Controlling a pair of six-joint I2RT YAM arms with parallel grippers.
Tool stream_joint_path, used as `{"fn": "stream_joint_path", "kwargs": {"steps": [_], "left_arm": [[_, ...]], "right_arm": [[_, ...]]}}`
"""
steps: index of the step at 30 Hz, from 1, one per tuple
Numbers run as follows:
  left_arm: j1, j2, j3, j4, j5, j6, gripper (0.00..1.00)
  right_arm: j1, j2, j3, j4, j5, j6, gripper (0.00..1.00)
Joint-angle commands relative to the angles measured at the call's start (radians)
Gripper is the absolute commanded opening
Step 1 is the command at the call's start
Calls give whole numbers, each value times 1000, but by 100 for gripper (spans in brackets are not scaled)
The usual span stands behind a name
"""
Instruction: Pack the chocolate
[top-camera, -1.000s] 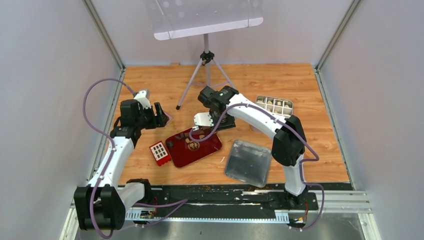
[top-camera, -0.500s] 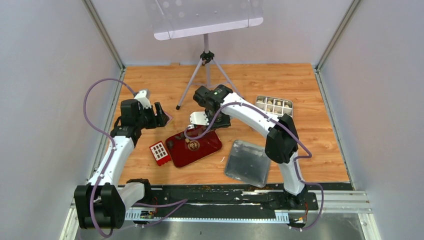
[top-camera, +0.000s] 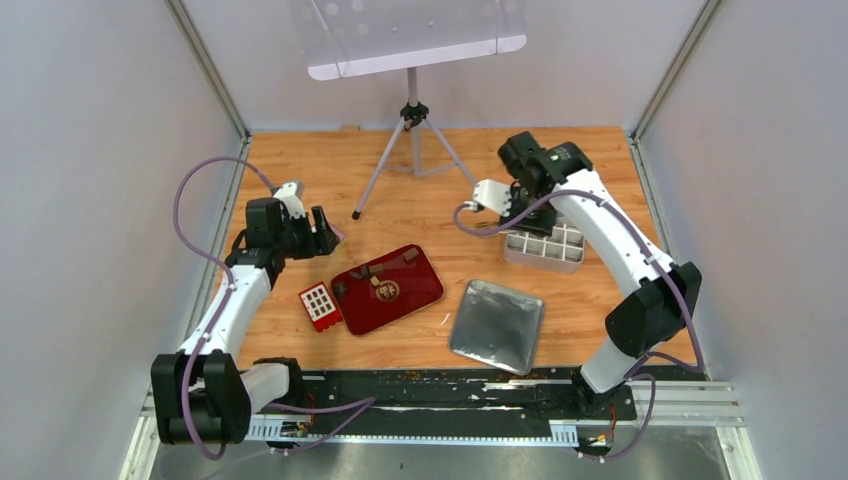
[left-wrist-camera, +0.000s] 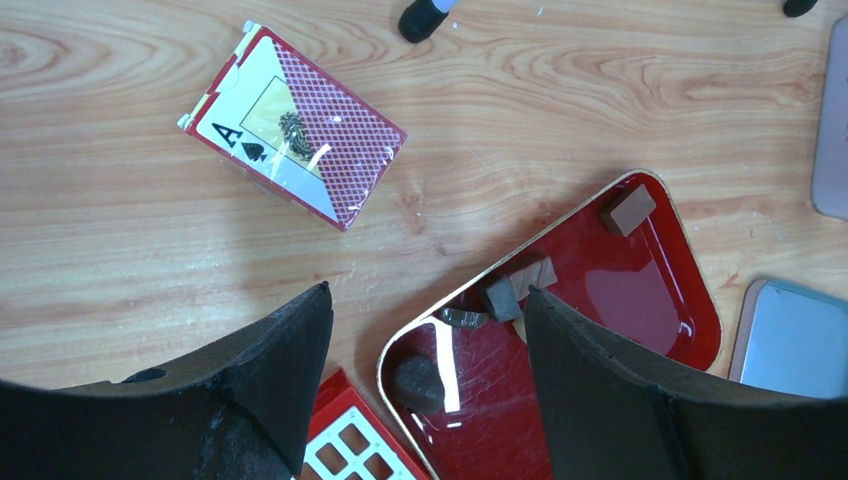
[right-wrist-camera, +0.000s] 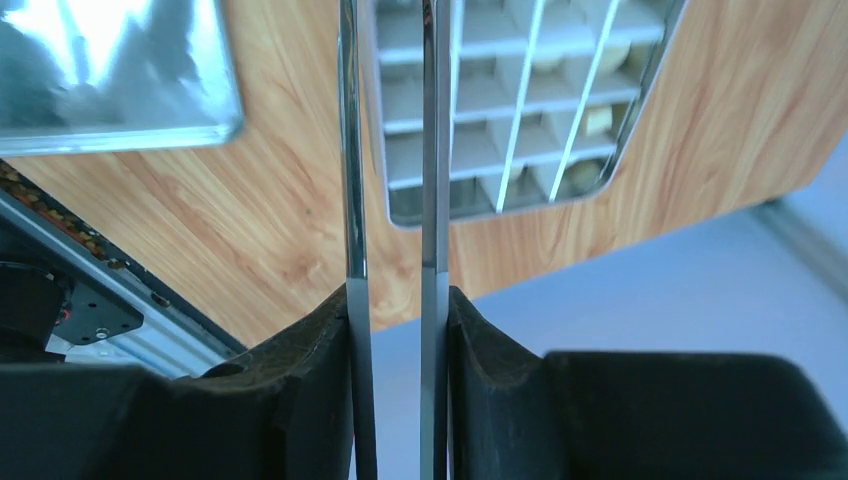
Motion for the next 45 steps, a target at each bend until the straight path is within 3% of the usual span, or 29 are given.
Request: {"fn": "stream_joint_path", "kwargs": {"steps": [1, 6, 13, 19, 27, 31, 37, 45], "left_arm": [[-2, 23, 47, 23, 11, -4, 78], [-2, 37, 48, 31, 18, -16, 78], [-3, 27, 48, 19, 14, -8, 78], [-2, 18, 39, 23, 9, -8, 78], [-2, 21, 33, 30, 10, -10, 78], [-2, 20, 32, 31, 8, -11, 78], [-3, 9, 36, 27, -3, -8, 78], [10, -52, 38, -18, -27, 25, 79]], "right_arm": [[-127, -10, -11, 3, 38, -11, 16], [-224, 3, -10, 26, 54, -32, 18], [-252, 40, -9, 55, 66, -44, 24], [-260, 63, 9, 51, 77, -34, 41], [-260, 75, 97, -9, 43, -17, 37], [-172, 79, 146, -24, 3, -7, 35], [69, 106, 132, 57, -46, -12, 36], [269, 305, 325, 111, -176, -33, 37]]}}
